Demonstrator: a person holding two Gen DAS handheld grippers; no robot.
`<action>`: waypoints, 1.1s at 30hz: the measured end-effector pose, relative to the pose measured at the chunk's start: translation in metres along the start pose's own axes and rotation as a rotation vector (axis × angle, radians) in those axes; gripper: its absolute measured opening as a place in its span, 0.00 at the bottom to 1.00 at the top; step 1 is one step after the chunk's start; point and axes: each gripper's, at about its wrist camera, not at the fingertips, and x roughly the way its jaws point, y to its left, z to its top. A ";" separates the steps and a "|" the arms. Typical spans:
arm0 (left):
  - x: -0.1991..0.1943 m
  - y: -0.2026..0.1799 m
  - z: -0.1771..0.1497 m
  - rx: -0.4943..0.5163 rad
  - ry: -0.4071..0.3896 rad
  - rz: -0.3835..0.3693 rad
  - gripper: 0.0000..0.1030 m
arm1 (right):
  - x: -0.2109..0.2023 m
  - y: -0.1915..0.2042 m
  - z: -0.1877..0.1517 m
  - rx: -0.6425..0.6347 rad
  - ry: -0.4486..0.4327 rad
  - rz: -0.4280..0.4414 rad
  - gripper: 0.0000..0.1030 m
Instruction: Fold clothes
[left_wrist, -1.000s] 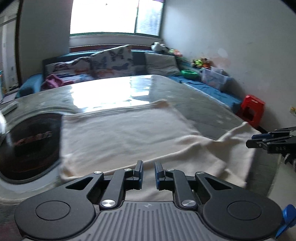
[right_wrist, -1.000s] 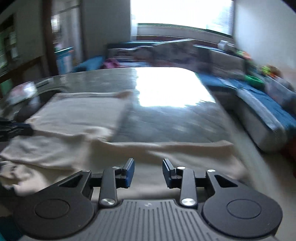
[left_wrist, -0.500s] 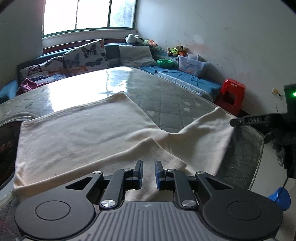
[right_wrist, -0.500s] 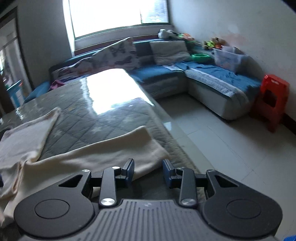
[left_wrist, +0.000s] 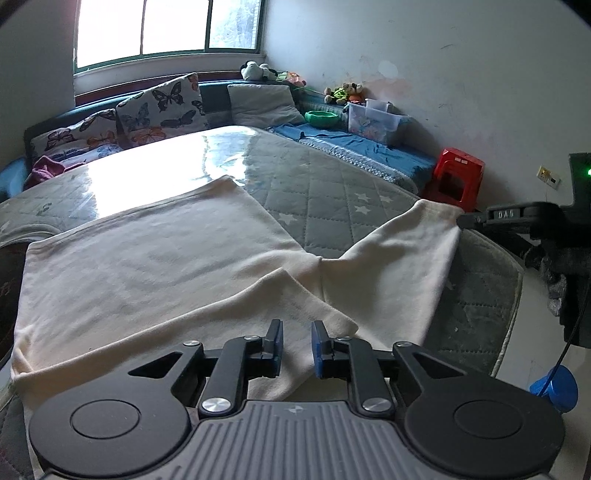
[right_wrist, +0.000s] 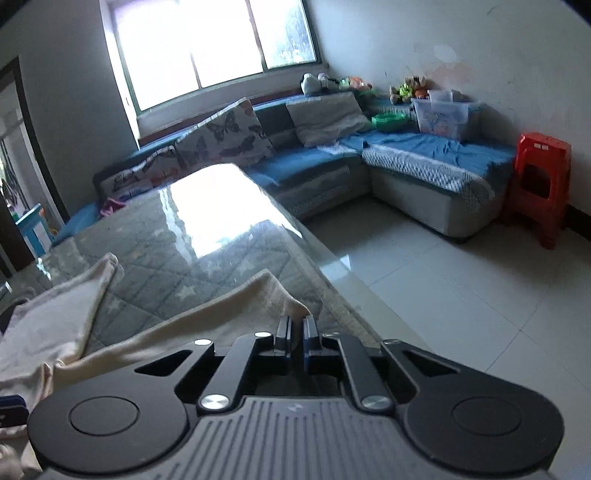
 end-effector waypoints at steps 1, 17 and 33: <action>0.000 -0.001 0.000 0.001 -0.001 -0.002 0.18 | -0.003 0.000 0.002 0.001 -0.012 0.004 0.04; 0.001 0.001 0.000 -0.021 -0.022 -0.012 0.21 | -0.053 0.057 0.048 -0.123 -0.177 0.178 0.04; -0.034 0.031 -0.019 -0.112 -0.080 0.017 0.26 | -0.084 0.221 0.063 -0.394 -0.203 0.594 0.04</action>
